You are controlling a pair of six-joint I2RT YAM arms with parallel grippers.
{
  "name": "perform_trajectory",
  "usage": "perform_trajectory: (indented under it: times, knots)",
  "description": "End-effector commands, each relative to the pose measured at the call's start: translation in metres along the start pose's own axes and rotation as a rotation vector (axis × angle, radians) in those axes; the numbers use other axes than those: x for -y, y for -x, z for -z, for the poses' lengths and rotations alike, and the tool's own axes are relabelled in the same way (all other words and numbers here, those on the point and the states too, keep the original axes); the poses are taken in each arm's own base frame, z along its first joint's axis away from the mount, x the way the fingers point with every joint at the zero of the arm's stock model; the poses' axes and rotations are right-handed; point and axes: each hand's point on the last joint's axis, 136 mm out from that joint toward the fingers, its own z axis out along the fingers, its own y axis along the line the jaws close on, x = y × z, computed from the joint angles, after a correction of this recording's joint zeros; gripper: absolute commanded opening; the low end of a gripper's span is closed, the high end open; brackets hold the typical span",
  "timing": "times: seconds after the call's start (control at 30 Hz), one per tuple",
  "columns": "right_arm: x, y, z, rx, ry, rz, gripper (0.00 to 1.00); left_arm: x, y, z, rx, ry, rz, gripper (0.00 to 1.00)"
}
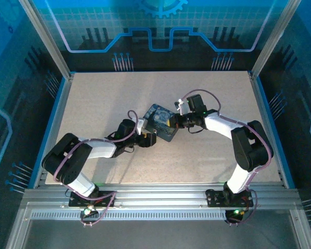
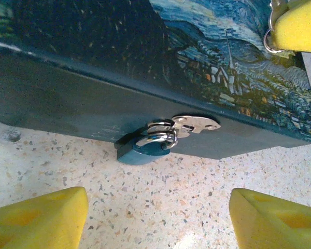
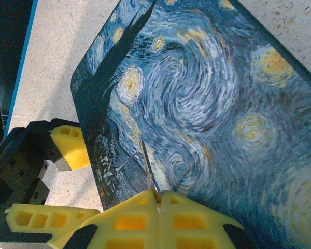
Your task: Unlock the padlock with the key
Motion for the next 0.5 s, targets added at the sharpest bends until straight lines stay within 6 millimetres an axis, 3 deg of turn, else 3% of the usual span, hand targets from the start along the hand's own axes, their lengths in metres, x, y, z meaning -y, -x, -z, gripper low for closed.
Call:
perform_trajectory:
  times: [0.0,0.47]
  knots:
    - [0.02,-0.018,-0.005,-0.049,-0.041,-0.033,0.0,0.009,0.015,-0.006,0.046,-0.028,-0.057,0.72]
    - [0.019,-0.02,-0.003,-0.049,-0.045,-0.028,0.0,0.006,0.015,-0.025,0.044,-0.029,-0.085,0.66]
